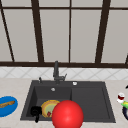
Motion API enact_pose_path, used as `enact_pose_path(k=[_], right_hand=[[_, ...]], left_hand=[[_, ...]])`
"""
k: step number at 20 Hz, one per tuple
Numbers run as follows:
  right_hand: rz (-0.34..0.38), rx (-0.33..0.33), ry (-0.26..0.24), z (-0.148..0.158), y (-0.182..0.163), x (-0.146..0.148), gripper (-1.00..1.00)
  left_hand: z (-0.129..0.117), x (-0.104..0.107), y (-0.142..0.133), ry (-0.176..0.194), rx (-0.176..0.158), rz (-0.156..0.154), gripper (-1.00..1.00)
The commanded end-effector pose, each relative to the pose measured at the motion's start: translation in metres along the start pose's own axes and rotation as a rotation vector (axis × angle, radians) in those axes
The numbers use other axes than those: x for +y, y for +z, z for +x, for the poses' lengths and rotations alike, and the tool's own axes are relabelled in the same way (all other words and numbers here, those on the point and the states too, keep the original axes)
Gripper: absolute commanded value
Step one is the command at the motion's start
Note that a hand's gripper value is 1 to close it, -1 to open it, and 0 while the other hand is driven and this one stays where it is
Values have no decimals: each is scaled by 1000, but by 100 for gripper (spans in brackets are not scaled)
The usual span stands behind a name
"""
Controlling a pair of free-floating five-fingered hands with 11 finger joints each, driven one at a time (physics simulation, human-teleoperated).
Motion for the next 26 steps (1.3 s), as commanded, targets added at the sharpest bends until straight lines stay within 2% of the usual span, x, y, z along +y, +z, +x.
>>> enact_pose_path(k=[1, 14, 26], right_hand=[[40, 53, -105, 0, 5, 4, -100], [48, 257, -95, 6, -20, 36, -100], [100, 434, -86, 15, -47, 69, -100]], left_hand=[[0, 0, 0, 0, 0, 0, 0], [0, 0, 0, 0, 0, 0, 0], [0, 0, 0, 0, 0, 0, 0]])
